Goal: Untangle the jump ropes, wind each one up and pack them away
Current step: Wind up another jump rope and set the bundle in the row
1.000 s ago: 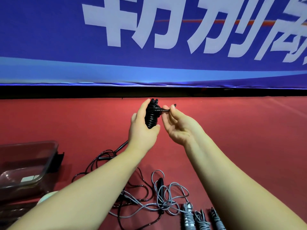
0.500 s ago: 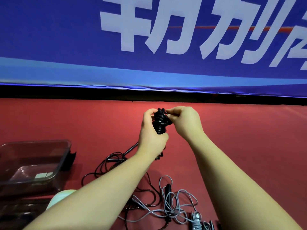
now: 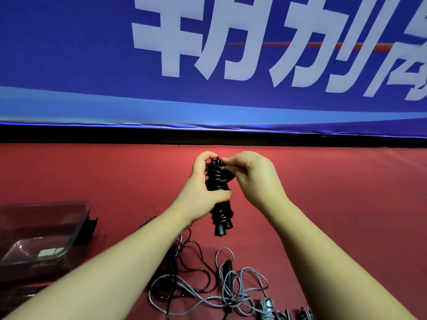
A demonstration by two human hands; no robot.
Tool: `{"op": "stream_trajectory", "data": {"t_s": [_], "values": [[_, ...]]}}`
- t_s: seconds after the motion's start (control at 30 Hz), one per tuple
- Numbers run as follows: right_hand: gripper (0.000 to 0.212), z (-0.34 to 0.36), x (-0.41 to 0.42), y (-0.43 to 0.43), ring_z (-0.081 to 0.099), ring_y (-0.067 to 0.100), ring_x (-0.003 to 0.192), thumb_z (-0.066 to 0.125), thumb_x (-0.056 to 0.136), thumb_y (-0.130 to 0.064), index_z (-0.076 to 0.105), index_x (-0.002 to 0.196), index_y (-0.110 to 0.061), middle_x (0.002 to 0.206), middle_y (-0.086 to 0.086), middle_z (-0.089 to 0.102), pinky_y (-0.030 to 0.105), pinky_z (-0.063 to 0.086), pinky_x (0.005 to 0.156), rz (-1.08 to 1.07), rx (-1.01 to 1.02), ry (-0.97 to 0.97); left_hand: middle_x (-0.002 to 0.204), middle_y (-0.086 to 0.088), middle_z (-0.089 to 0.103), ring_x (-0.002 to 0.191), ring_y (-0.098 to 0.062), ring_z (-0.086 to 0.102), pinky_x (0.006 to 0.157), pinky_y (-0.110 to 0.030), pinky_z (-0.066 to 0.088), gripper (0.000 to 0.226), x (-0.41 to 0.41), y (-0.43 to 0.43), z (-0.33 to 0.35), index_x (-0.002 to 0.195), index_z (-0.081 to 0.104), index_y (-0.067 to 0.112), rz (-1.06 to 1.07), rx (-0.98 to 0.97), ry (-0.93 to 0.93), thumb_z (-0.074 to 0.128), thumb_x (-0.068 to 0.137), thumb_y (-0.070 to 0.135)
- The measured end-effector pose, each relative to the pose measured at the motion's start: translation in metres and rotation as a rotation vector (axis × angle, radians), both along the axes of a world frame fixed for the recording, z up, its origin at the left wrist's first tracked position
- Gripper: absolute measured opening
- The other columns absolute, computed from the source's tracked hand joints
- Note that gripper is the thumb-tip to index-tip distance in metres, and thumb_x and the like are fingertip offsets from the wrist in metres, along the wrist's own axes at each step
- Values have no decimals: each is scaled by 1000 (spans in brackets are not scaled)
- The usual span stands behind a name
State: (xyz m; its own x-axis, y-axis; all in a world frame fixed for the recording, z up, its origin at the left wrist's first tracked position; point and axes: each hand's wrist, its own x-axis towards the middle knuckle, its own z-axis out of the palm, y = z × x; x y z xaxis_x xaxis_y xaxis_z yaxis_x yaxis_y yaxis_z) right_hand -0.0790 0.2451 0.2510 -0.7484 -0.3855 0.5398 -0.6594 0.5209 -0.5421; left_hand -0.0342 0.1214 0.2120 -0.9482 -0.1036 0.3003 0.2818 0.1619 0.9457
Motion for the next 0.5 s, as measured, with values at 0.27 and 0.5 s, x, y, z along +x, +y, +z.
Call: {"op": "stream_trajectory", "data": {"t_s": [0.27,0.5], "values": [[30,9,9,11,57,0,66,68,80,-4,51,75,-28,72,-13,60,8,40,63,64,-235,-156,112,-2,55,83,-12,71,71,-25,55,75,3,-5,12,113,42,40,-126,76,2,66,67,-14],[25,11,11,11,61,5,72,68,82,-9,52,84,-28,72,-9,63,16,45,70,18,-221,-260,112,10,55,85,-4,69,80,-22,53,68,8,0,8,117,45,37,-148,93,39,62,69,-8]]}}
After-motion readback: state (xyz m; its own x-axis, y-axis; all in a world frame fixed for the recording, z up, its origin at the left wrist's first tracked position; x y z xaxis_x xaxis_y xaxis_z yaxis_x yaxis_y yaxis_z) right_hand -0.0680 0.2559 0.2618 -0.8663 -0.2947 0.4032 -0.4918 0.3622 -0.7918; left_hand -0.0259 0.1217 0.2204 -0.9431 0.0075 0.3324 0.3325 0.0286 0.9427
